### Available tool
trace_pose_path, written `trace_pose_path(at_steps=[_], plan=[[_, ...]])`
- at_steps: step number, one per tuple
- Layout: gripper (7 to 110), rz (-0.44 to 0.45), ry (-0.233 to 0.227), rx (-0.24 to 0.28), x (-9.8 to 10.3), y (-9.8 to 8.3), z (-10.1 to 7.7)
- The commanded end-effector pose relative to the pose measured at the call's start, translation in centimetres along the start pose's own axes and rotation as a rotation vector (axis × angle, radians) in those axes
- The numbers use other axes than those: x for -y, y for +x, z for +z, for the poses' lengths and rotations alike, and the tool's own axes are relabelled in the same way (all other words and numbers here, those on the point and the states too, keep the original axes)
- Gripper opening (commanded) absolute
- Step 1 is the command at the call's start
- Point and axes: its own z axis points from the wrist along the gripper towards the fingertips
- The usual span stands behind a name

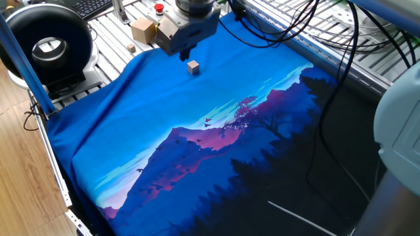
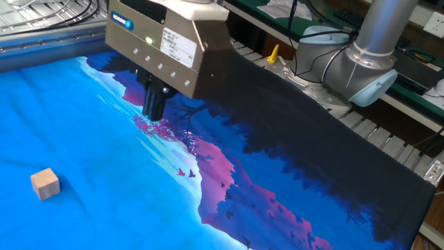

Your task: Hold a small block with the gripper and sweep it from left to right on the table

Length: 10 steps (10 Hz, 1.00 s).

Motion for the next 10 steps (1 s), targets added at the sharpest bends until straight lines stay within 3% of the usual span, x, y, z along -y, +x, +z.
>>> trace_pose_path(at_steps=[1, 3, 4, 5, 7, 9, 10], plan=[[66, -0.025, -0.036, 0.049, -0.8, -1.2, -0.2], [66, -0.062, -0.044, -0.028, -1.0, 0.7, -0.2], [66, -0.086, -0.028, -0.039, -0.6, 1.0, -0.2], [88, -0.142, 0.004, -0.014, 0.2, 0.3, -0.2], [88, -0.236, 0.117, -0.001, 3.8, -0.5, 1.8], [88, -0.228, 0.136, -0.03, 4.4, -0.3, 2.8], [88, -0.243, 0.172, -0.037, 5.2, -0.5, 3.4]])
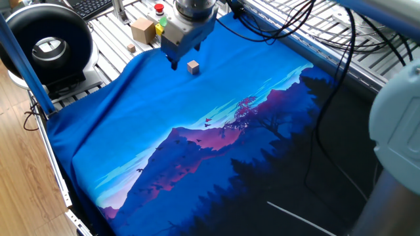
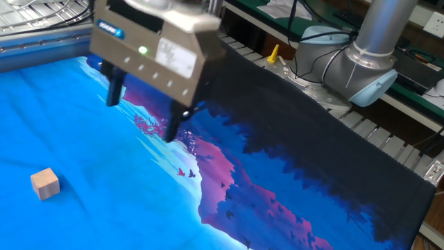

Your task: Hold a small block with the gripper and sweep it from left to right on the table

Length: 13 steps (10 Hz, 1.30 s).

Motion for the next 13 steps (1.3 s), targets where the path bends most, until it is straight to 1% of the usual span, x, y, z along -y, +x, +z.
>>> trace_pose_path(at_steps=[1, 3, 4, 5, 6, 7, 8, 9, 10, 11, 12, 13], plan=[[88, -0.061, 0.102, -0.022, 2.8, -0.2, 2.1], [88, -0.074, 0.119, -0.009, 3.6, -1.0, 2.6], [88, -0.085, 0.127, -0.004, 4.2, -1.9, 2.8], [88, -0.078, 0.124, -0.012, 4.2, -2.4, 2.8], [66, -0.064, 0.133, -0.021, 4.1, -3.0, 2.8], [66, -0.056, 0.137, -0.023, 3.8, -3.4, 3.1], [66, -0.048, 0.109, -0.016, 3.1, -3.6, 3.5], [66, -0.045, 0.095, -0.013, 2.7, -3.7, 3.5], [66, -0.022, 0.035, -0.015, 1.2, -3.6, 3.6], [66, 0.003, -0.002, -0.006, 0.3, -3.8, 3.6], [66, 0.044, -0.048, 0.018, -0.8, -4.4, 3.6], [66, 0.067, -0.033, 0.005, -0.5, -4.1, 3.6]])
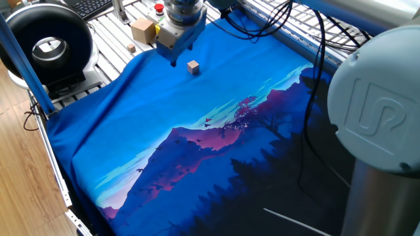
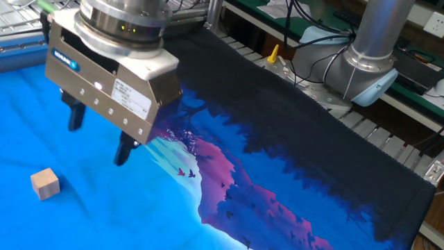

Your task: Hold a small block with the gripper and sweep it from left to right on the table

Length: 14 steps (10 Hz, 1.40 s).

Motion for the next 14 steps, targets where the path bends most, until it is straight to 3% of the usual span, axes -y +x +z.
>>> trace_pose_path(at_steps=[1, 5, 8, 10, 13, 14], plan=[[66, 0.094, -0.072, -0.008, -1.7, -0.1, -0.1], [66, 0.175, -0.102, -0.03, -2.5, 0.3, -0.1], [66, 0.127, -0.101, -0.008, -2.4, -0.2, -0.1], [66, 0.079, -0.129, 0.001, -2.7, -0.5, -0.2], [66, -0.012, -0.098, 0.024, 1.5, -1.9, 0.3], [66, -0.02, -0.094, 0.033, 2.0, -2.2, 0.6]])
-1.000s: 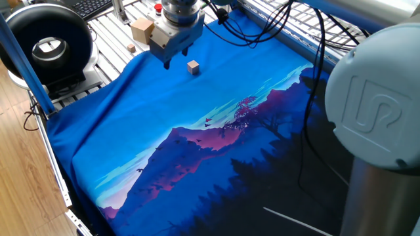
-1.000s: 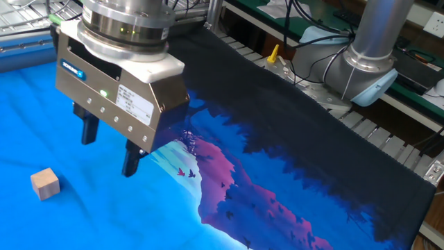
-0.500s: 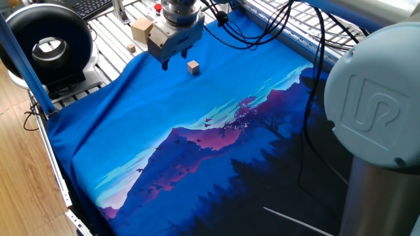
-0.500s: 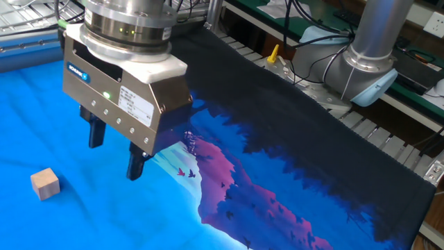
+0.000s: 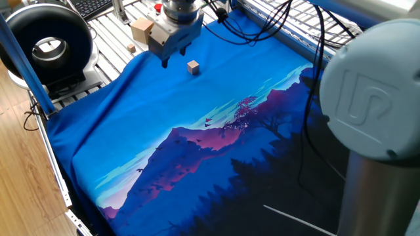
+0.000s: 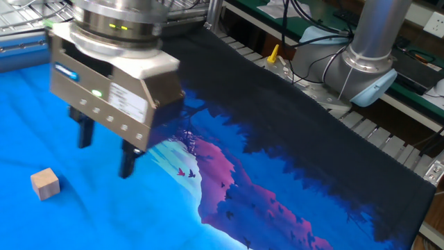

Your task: Hold a small block with the gripper and sweep it from left to right on the table

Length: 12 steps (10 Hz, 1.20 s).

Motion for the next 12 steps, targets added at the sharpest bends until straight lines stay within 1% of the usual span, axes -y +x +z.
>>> trace_pose_path(at_steps=[1, 2, 3, 4, 5, 6, 7, 10, 12], plan=[[66, -0.06, 0.033, 0.032, 2.8, -1.4, 0.6], [66, -0.093, 0.073, 0.04, 4.1, -1.7, 1.0], [66, -0.131, 0.127, 0.046, 5.7, -1.9, 1.1], [66, -0.142, 0.147, 0.043, 6.4, -1.8, 1.1], [66, -0.136, 0.148, 0.036, 6.5, -1.6, 1.1], [66, -0.116, 0.115, 0.034, 5.8, -1.4, 1.4], [66, -0.109, 0.105, 0.035, 5.6, -1.2, 2.0], [66, -0.144, 0.102, 0.049, 5.9, -0.4, 4.0], [66, -0.156, 0.105, 0.045, 6.0, -0.3, 4.1]])
